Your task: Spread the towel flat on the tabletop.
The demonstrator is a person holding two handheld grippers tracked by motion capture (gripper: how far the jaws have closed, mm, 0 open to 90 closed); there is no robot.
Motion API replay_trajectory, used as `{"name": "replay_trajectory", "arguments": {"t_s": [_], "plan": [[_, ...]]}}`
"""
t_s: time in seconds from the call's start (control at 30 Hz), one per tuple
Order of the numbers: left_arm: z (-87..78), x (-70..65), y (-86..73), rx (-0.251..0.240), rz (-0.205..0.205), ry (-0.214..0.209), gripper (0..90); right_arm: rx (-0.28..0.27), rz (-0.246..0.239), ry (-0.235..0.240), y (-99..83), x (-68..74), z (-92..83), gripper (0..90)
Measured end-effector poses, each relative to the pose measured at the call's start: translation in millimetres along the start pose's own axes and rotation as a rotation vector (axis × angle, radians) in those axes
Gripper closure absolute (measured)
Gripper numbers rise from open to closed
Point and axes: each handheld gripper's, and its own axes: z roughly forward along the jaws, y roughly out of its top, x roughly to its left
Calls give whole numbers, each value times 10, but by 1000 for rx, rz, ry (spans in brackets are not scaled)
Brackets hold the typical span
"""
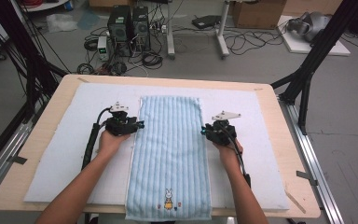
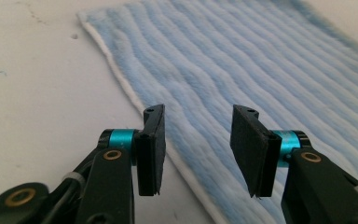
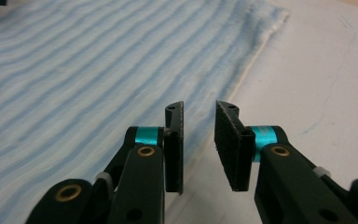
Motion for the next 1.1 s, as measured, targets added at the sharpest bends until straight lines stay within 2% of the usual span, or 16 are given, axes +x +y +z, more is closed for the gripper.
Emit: {"name": "replay_trajectory", "arguments": {"t_s": [0.1, 0.17, 0.23, 0.3, 0.4, 0.47, 0.53, 0.57, 0.63, 0.7, 0.8, 0.83, 0.9, 0.97, 1.07, 1.1], "plan": [[-113, -58, -62, -17, 29, -35, 624, 13, -28, 58, -87, 142, -83, 749], [-161, -94, -93, -16, 45, -59, 653, 44, -50, 91, -136, 238, -105, 756], [-197, -122, -111, -12, 59, -59, 652, 69, -82, 105, -173, 315, -103, 764], [-239, -133, -124, -31, 50, -59, 649, 107, -88, 104, -220, 345, -79, 767], [-313, -124, -137, -59, 36, -56, 618, 110, -80, 100, -256, 344, -111, 769], [-359, -108, -149, -76, 9, -60, 540, 115, -84, 100, -270, 349, -156, 736], [-403, -83, -166, -93, -6, -84, 476, 84, -80, 103, -303, 331, -229, 666], [-428, -71, -178, -108, -1, -97, 464, 59, -66, 101, -311, 310, -281, 645], [-448, -64, -195, -127, -3, -107, 425, 4, -42, 91, -315, 238, -395, 593], [-465, -54, -204, -140, -8, -120, 366, -38, -12, 58, -326, 167, -505, 526], [-472, -53, -216, -150, -20, -127, 288, -75, 21, 19, -367, 71, -642, 418], [-473, -58, -225, -148, -14, -114, 263, -83, 27, 1, -383, 45, -683, 378], [-477, -61, -248, -151, -2, -122, 180, -107, 44, -27, -413, -24, -768, 309], [-489, -53, -248, -161, 4, -118, 178, -126, 62, -57, -432, -77, -815, 254], [-517, -31, -228, -194, 2, -115, 178, -145, 100, -109, -452, -143, -847, 109], [-528, -24, -225, -203, -3, -119, 178, -152, 106, -121, -455, -159, -851, 107]]}}
